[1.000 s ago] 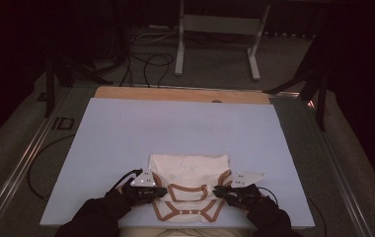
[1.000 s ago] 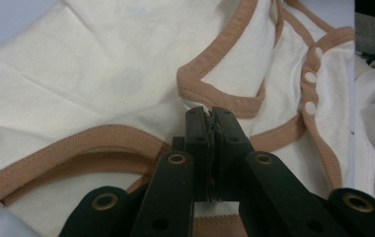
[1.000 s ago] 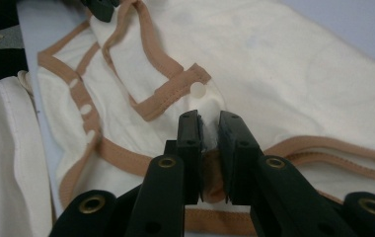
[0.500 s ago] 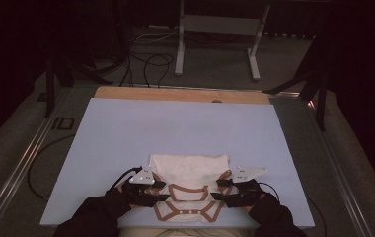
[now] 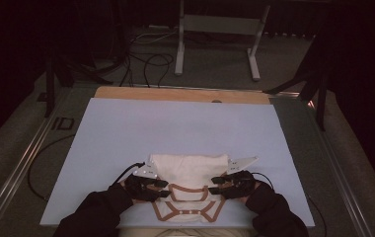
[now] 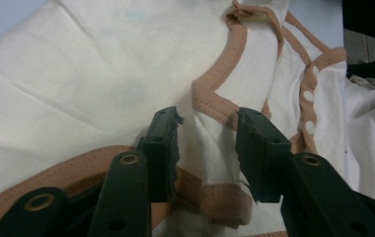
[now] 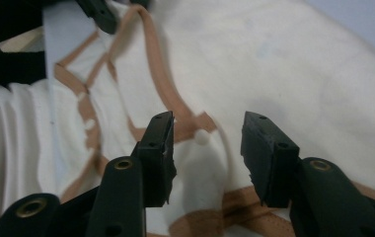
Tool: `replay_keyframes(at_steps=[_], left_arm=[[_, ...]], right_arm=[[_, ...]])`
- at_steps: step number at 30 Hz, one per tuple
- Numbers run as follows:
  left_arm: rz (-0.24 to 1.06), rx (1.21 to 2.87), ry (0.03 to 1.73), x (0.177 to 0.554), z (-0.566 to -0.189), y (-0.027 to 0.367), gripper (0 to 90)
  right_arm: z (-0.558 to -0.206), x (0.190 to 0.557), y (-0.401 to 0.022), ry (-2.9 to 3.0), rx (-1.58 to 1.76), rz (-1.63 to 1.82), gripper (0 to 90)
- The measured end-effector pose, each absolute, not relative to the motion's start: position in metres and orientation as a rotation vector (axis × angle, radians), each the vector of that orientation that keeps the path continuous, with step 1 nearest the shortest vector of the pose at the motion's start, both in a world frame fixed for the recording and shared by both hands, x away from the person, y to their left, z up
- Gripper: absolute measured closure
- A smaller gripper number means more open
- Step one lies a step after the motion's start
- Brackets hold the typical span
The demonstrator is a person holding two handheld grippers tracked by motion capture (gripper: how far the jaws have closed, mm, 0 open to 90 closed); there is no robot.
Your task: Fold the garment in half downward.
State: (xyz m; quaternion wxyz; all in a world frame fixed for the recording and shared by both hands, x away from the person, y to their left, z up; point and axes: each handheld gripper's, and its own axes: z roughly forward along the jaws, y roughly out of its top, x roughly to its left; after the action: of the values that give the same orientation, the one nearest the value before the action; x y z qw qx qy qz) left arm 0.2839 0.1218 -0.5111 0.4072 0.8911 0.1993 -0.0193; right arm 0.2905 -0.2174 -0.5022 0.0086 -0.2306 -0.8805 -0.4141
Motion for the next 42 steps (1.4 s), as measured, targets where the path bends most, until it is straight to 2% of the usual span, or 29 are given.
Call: replay_keyframes(at_steps=[8,11,13,14,17,25,35,42], left_arm=[[-0.037,2.292,0.524,0.286,-0.515,0.119,78.7],[-0.032,2.31,0.521,0.286,-0.517,0.116,79.8],[-0.025,2.313,0.525,0.285,-0.517,0.115,84.5],[-0.024,2.32,0.522,0.285,-0.517,0.114,87.2],[-0.032,2.312,0.533,0.285,-0.517,0.113,88.3],[-0.037,2.264,0.514,0.283,-0.505,0.118,88.8],[-0.04,2.215,0.385,0.27,-0.485,0.126,88.6],[-0.063,2.232,0.323,0.259,-0.484,0.126,88.5]], right_arm=[[-0.517,0.292,-0.216,-2.791,-0.732,-1.193,66.6],[-0.517,0.293,-0.217,-2.778,-0.753,-1.191,67.7],[-0.518,0.291,-0.216,-2.792,-0.741,-1.199,74.4],[-0.518,0.29,-0.215,-2.793,-0.724,-1.198,82.5],[-0.517,0.289,-0.214,-2.798,-0.723,-1.205,87.9],[-0.503,0.284,-0.215,-2.819,-0.692,-1.249,89.0],[-0.477,0.263,-0.218,-2.781,-0.631,-1.399,88.9],[-0.478,0.248,-0.217,-2.766,-0.586,-1.421,88.6]])
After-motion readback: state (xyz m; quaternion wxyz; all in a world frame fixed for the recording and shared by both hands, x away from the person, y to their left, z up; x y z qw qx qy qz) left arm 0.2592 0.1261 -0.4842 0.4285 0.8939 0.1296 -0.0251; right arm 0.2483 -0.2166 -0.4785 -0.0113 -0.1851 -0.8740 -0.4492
